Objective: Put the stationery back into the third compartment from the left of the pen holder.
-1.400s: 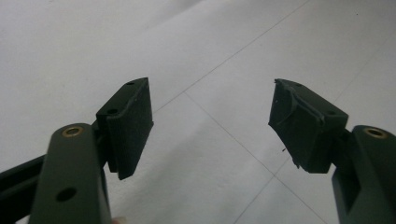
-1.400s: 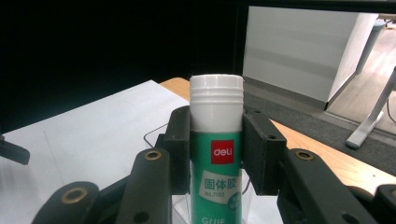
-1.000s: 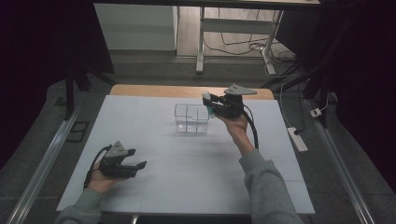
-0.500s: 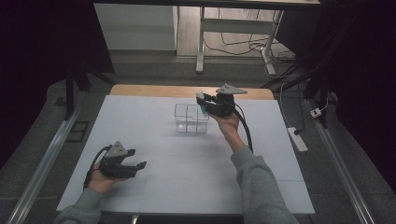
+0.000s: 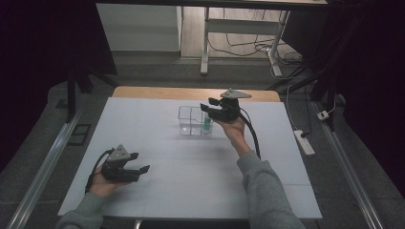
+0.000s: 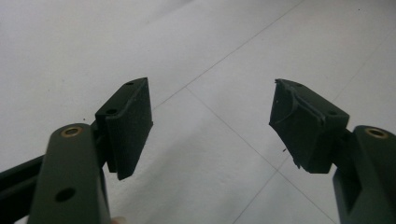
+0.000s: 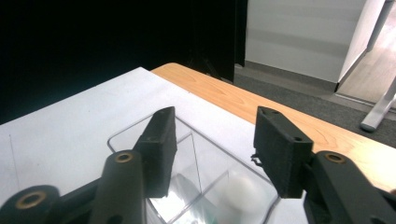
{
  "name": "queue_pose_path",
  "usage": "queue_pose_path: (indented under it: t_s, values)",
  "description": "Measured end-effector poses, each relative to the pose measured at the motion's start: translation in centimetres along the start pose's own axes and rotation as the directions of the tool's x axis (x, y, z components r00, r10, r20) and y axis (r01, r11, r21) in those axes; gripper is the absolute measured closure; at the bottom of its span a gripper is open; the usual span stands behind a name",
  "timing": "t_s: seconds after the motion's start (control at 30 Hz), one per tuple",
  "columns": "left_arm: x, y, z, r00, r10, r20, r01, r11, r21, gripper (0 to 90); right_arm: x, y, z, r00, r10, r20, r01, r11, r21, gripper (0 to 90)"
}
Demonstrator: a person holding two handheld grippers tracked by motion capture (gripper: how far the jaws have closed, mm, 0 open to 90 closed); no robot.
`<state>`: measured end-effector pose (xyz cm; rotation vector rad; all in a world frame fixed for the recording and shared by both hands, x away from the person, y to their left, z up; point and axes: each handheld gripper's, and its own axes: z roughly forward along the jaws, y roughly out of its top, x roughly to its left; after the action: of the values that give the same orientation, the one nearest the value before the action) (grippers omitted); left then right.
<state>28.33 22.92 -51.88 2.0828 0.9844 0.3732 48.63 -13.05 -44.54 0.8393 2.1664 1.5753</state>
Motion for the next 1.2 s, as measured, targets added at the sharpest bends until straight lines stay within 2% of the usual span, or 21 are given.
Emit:
queue_pose_path:
  t_s: [0.1,0.2,0.3,0.73,0.87,1.2]
  values:
    - [-0.1,0.0,0.0,1.0,0.003,0.0,-0.003,1.0,0.003,29.3,0.0,-0.1,-0.8,1.0,-0.005,0.006,0.005,1.0,0.004,44.3]
    - [-0.1,0.0,0.0,1.0,0.003,-0.001,-0.003,1.0,0.0,29.2,-0.3,-0.3,-1.7,0.9995,0.016,-0.028,-0.016,1.0,0.012,42.9]
    - [-0.1,0.0,0.0,1.0,0.001,0.0,-0.001,1.0,0.0,29.2,-0.4,-0.6,-2.6,0.9992,0.011,-0.038,-0.01,1.0,0.019,43.3]
    - [-0.1,0.0,-0.1,1.0,-0.006,-0.006,0.006,1.0,0.0,29.0,-1.1,-2.4,-6.9,0.9999,-0.009,-0.012,0.01,0.999,0.05,43.7]
    - [0.0,-0.1,-0.1,1.0,-0.009,-0.004,0.009,1.0,0.0,29.0,-0.9,-3.3,-8.7,1.0,-0.006,-0.004,0.007,0.999,0.054,43.9]
    - [0.0,-0.1,0.0,1.0,-0.009,-0.004,0.009,1.0,0.0,29.0,0.4,-6.6,-13.5,0.9999,-0.014,0.002,0.013,0.995,0.101,44.4]
